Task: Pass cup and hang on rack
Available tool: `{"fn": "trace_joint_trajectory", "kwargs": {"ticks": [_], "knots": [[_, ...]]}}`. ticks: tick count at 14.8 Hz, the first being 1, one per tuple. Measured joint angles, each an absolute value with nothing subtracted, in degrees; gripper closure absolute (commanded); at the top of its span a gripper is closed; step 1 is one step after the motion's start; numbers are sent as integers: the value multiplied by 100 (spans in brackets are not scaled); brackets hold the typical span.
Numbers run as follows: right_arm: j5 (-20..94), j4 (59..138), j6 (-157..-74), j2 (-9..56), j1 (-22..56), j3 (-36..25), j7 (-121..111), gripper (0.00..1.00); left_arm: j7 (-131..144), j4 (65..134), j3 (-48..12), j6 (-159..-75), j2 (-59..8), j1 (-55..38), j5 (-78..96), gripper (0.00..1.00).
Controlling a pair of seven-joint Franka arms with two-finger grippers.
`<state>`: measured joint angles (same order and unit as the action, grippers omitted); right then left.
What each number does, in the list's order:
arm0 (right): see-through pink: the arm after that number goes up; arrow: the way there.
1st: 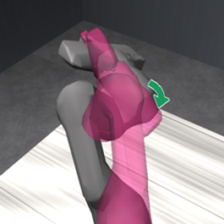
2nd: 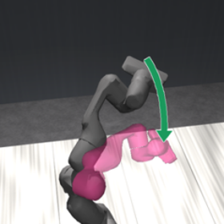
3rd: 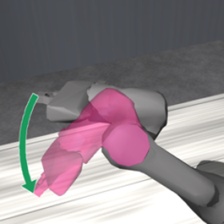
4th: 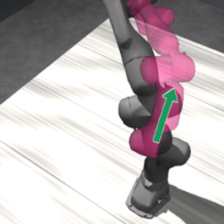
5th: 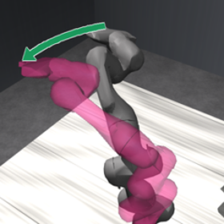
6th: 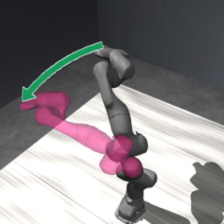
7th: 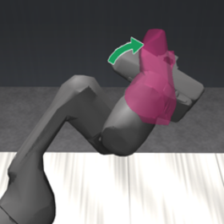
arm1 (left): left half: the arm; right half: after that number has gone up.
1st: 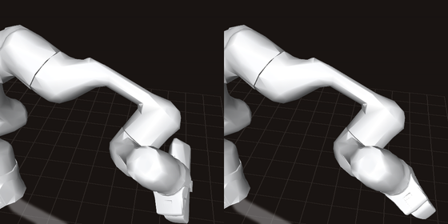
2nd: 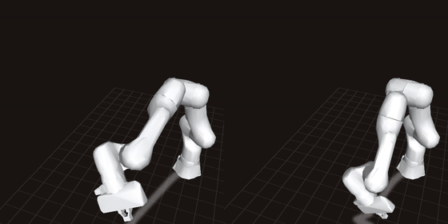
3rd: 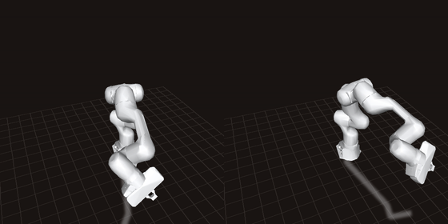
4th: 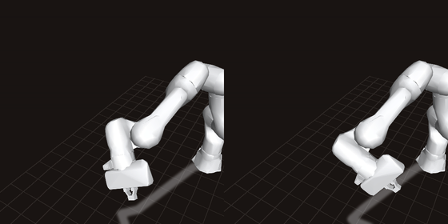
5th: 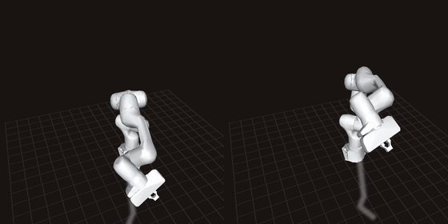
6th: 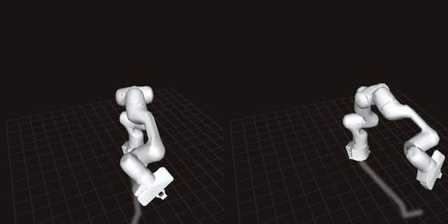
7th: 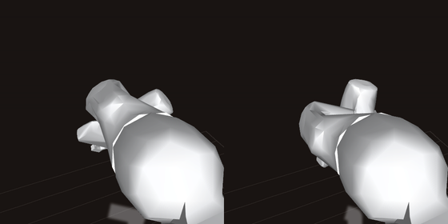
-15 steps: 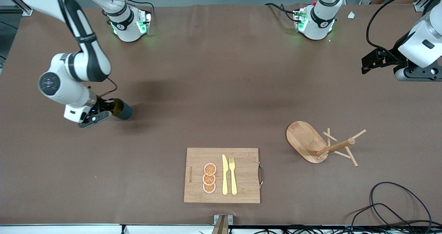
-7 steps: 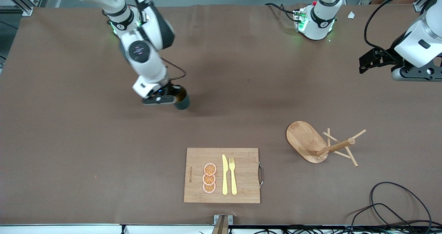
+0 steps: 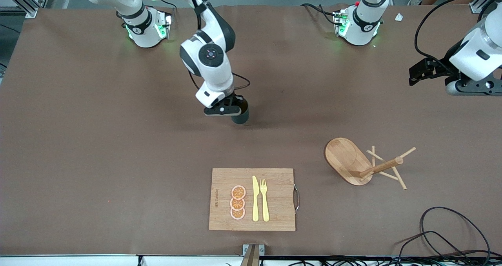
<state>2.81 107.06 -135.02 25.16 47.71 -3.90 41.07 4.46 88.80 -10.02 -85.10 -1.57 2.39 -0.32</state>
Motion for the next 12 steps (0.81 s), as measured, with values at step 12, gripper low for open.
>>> {"fn": "trace_joint_trajectory", "kwargs": {"ticks": [12], "knots": [[283,9388,-13290,3669,5047,-405,4447,98,1637,8886,-1194,-9167,-793,-176,30,0]]}}
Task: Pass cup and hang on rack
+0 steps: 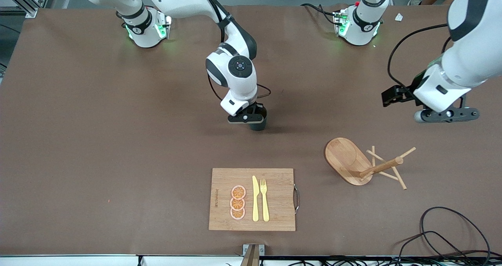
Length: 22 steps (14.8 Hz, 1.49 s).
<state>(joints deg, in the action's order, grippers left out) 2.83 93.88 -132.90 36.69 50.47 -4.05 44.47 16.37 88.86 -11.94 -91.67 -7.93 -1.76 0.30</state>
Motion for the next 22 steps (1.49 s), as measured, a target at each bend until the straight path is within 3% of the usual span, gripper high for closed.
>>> {"fn": "trace_joint_trajectory", "kwargs": {"ticks": [1,2,3,4,9,15,18,22], "knots": [[284,9342,-13264,3683,5050,-409,4447,96,1858,8886,-1200,-9208,-846,-297,31,0],[284,9319,-13262,3699,5053,-409,4447,88,2077,8886,-1207,-9261,-902,-435,31,0],[284,9304,-13262,3717,5056,-410,4447,74,2295,8887,-1213,-9307,-957,-574,31,0],[284,9280,-13262,3730,5057,-413,4447,3,2492,8886,-1218,-9346,-1006,-695,31,0],[284,9149,-13115,3753,5065,-417,4446,0,3497,8887,-1224,-9642,-1202,-1178,31,0],[387,8290,-11358,3513,4883,-538,4061,0,5339,8887,-1227,-10030,-1489,-1985,30,0],[403,8215,-10441,2997,4334,-609,3538,0,6194,8888,-1228,-10202,-1673,-2365,-108,0],[412,8214,-9330,2387,3006,-650,1870,0,7519,8824,-1227,-10464,-1994,-2905,-435,0]]}}
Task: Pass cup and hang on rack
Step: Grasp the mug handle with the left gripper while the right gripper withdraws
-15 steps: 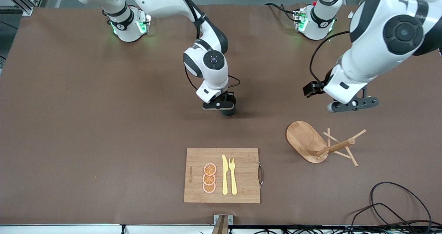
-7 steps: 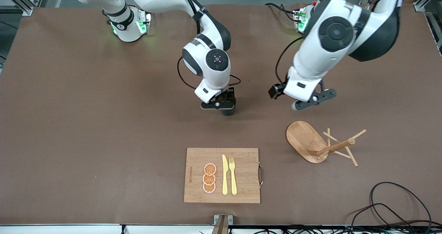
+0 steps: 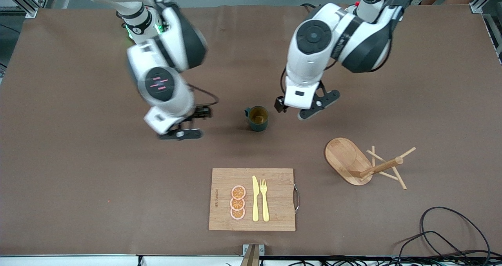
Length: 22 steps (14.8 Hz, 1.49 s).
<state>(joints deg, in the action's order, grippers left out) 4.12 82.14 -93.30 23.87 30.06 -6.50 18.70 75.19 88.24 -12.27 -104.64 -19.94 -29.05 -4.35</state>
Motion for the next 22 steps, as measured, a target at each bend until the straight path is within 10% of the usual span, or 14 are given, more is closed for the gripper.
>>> {"fn": "trace_joint_trajectory", "kwargs": {"ticks": [16,22], "knots": [[-141,9207,-8983,745,256,-661,-183,0,12134,7868,-1144,-10976,-4145,-5121,-3170,4],[-143,8932,-8837,744,-109,-601,-496,0,12547,7635,-135,-10978,-4789,-6234,-3352,6]]}}
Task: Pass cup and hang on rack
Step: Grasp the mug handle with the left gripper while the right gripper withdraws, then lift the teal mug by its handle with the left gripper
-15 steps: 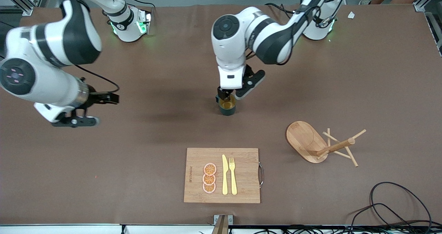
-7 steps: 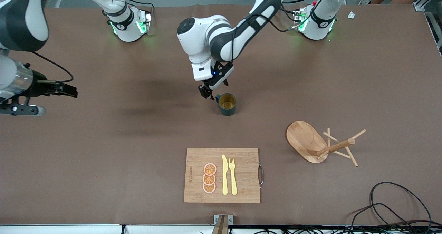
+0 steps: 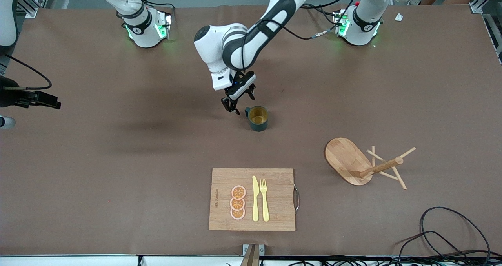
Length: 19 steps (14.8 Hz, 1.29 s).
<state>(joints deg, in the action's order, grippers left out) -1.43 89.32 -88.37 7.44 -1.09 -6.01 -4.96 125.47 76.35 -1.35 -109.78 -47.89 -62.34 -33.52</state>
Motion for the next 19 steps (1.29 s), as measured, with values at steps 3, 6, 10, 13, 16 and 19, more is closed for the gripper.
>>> {"fn": "trace_joint_trajectory", "kwargs": {"ticks": [3,6,10,13,16,19], "knots": [[-143,8629,-8589,770,-110,-565,-495,0,12800,7437,191,-10978,-5132,-6625,-3365,12],[-142,8566,-8555,807,-107,-556,-494,0,12843,7323,454,-10977,-5362,-6796,-3381,20],[-142,8549,-8253,813,-105,-545,-390,0,13064,7257,655,-10966,-5441,-6935,-3381,35],[-144,8550,-8105,826,-105,-553,-381,0,13102,7238,713,-10962,-5445,-6967,-3381,43],[-145,8549,-8110,837,-97,-546,-379,0,13135,7237,720,-10962,-5481,-6967,-3381,48],[-145,8531,-8140,831,3,-529,-369,0,13155,7223,721,-10962,-5524,-6969,-3381,58]]}}
